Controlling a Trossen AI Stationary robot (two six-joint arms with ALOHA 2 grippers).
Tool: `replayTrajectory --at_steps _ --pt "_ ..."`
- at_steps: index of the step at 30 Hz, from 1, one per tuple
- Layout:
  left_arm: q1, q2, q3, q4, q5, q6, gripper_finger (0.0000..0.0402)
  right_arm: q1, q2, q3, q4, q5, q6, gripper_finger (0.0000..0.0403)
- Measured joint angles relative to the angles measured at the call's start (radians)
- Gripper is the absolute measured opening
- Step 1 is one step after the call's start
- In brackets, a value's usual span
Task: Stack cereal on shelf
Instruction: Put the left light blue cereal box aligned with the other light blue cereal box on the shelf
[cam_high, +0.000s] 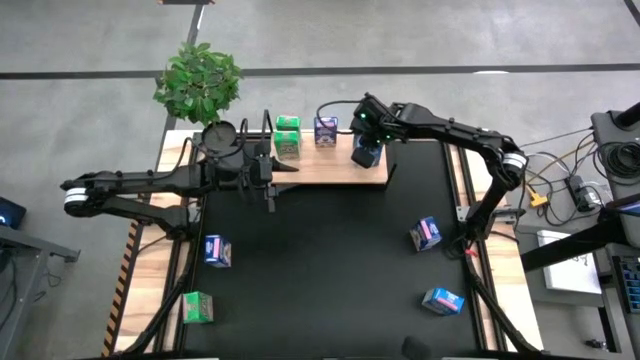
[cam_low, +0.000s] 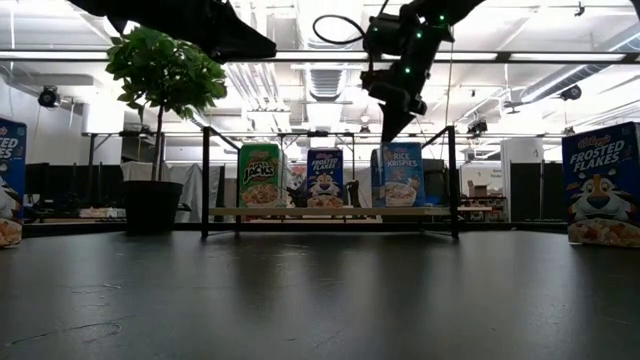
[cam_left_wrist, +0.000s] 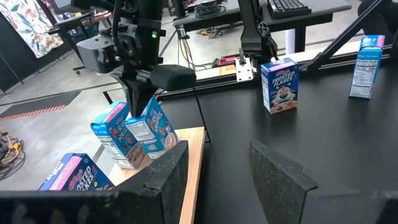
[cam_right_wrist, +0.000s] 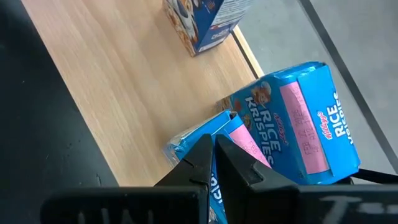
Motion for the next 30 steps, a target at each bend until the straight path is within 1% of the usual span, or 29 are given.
replayTrajectory --at_steps 11,19,30 --pt "0.0 0.0 0.0 -0.001 0.0 0.0 0.0152 0.0 -0.034 0.035 -0.009 0.001 -0.015 0.0012" --pt "0.0 0.0 0.0 -0.009 0.0 -0.004 0.0152 -0.001 -0.04 0.057 -0.16 0.002 -0.048 0.0012" --pt "0.0 0.0 0.0 -0.01 0.0 -0.004 0.0152 -0.001 -0.038 -0.023 -0.034 0.008 -0.049 0.0012"
